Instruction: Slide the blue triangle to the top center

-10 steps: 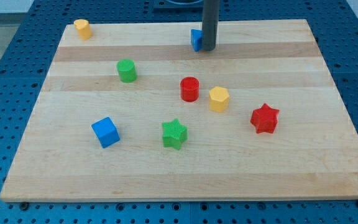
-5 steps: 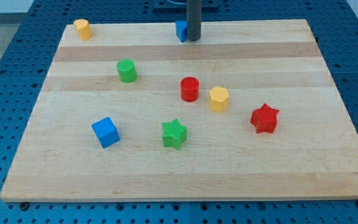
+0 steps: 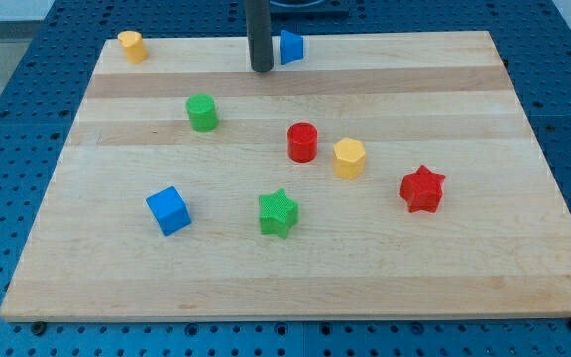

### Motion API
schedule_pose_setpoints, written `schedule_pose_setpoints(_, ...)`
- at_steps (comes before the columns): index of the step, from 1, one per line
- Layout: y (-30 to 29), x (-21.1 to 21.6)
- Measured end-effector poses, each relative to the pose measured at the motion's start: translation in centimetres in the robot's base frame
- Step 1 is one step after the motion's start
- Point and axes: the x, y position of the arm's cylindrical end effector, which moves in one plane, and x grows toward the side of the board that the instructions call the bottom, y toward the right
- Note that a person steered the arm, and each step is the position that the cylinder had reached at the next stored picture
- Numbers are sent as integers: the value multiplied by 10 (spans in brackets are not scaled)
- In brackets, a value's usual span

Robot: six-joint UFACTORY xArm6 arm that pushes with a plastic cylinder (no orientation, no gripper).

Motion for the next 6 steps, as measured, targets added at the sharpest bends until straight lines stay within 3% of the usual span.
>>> schedule_pose_setpoints(2,10,-24)
schedule_pose_setpoints(6,41,-34)
